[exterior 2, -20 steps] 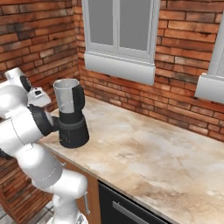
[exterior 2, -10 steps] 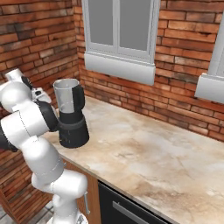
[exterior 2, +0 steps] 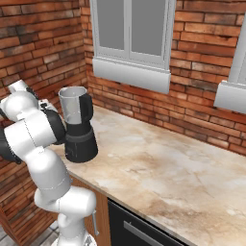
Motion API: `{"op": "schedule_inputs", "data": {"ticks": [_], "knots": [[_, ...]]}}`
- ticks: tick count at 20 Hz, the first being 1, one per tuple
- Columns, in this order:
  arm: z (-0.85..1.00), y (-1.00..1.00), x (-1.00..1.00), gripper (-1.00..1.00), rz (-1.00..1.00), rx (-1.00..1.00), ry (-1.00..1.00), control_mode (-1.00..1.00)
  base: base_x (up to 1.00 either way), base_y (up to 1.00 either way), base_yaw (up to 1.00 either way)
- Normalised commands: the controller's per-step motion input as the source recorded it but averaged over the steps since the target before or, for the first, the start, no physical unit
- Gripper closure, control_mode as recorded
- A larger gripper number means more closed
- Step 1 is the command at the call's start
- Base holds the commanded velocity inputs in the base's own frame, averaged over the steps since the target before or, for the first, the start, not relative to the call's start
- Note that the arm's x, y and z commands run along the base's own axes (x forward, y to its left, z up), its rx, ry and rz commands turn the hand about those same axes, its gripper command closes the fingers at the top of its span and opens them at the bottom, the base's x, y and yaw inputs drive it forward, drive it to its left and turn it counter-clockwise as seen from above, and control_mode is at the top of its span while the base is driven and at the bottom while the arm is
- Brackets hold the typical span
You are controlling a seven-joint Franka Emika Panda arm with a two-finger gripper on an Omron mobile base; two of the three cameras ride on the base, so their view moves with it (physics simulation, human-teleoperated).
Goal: Grab the garlic and lemon from the fridge, place them in the blender, close the lid, and turn on the blender to create a marinade.
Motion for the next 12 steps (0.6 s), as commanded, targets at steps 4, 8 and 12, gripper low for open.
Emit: {"op": "schedule_inputs", "data": {"ticks": [4, 8, 12], "knots": [[-0.04, 0.0, 0.21, -1.0, 0.0, 0.0, 0.0, -1.0, 0.0, 0.0, 0.0], [-0.04, 0.02, 0.27, -1.0, 0.0, 0.0, 0.0, -1.0, 0.0, 0.0, 0.0], [-0.12, 0.0, 0.25, -1.0, 0.0, 0.0, 0.0, -1.0, 0.0, 0.0, 0.0]]}}
